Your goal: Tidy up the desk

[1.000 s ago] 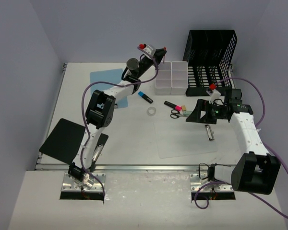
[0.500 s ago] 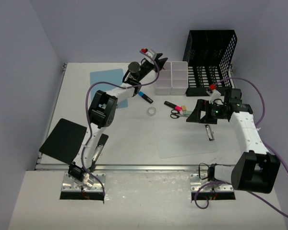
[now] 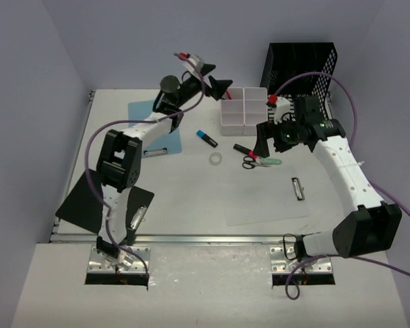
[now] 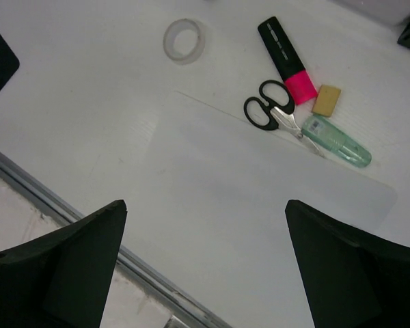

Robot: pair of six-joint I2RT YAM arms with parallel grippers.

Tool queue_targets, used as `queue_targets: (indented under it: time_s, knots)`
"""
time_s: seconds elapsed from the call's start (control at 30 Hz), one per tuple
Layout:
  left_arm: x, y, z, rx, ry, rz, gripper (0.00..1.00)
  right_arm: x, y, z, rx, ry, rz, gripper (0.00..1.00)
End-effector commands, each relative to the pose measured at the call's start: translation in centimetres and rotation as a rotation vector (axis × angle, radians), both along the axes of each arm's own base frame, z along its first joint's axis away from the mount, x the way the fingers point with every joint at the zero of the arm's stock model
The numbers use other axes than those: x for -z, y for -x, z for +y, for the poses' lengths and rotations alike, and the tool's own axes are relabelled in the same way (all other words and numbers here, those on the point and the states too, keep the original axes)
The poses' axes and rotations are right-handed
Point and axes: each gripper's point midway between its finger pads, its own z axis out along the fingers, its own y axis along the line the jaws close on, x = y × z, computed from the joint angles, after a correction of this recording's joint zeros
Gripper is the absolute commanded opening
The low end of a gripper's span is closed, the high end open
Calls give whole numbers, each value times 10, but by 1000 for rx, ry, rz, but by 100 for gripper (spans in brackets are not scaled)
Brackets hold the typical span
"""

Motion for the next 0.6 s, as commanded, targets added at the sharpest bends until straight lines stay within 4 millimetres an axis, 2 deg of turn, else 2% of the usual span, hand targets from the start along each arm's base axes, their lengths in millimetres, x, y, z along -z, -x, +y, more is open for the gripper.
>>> queue_targets:
  time_s: [0.0, 0.03, 0.07, 0.1, 0.13, 0.17, 0.2, 0.23, 0.27, 0.3, 0.33, 0.37, 0.4, 0.43, 0.47, 0.5, 0.53, 0.57]
  knots:
    - [-144, 52, 70, 26, 124, -128, 100, -18, -35, 11, -19, 85, -98, 99]
    - [-144, 65, 82, 24, 91, -58, 100, -18, -38, 25, -43, 90, -110, 99]
    - [-142, 68, 94, 2, 63, -21, 100, -19, -46, 32, -50, 99, -129, 99]
    - [-162, 81, 117, -44, 37, -36, 100, -21, -62, 39, -48, 117, -166, 99]
    - [-129, 79, 130, -94, -44, 63, 100, -21, -65, 57, -81, 122, -186, 99]
    - [-127, 81, 152, -156, -70, 85, 100, -24, -75, 68, -89, 125, -225, 99]
    - [-122, 89, 164, -182, -99, 98, 100, -23, -85, 73, -75, 153, -245, 99]
    - [-119, 107, 188, -232, -132, 115, 100, -20, -94, 96, -107, 167, -259, 99]
    - [-118, 116, 199, -258, -158, 107, 100, -34, -107, 106, -94, 184, -305, 99]
    - [-116, 134, 213, -303, -181, 127, 100, -14, -113, 128, -127, 210, -277, 99]
    - [-114, 141, 229, -338, -189, 143, 100, -10, -119, 136, -135, 230, -275, 99]
    - [-107, 161, 234, -342, -205, 181, 100, -24, -131, 149, -134, 226, -316, 99]
    - [-99, 172, 236, -327, -220, 215, 100, 1, -134, 167, -179, 259, -290, 95]
    - [-95, 179, 249, -351, -222, 234, 100, 6, -142, 175, -183, 275, -314, 91]
    - [-86, 198, 250, -346, -223, 262, 100, 6, -145, 187, -198, 287, -336, 86]
    - [-84, 206, 255, -356, -216, 267, 100, 35, -150, 195, -226, 323, -300, 74]
    - [-97, 225, 253, -357, -203, 221, 100, 33, -158, 203, -225, 324, -315, 67]
    - [-81, 232, 253, -356, -200, 245, 100, 43, -162, 209, -229, 336, -303, 62]
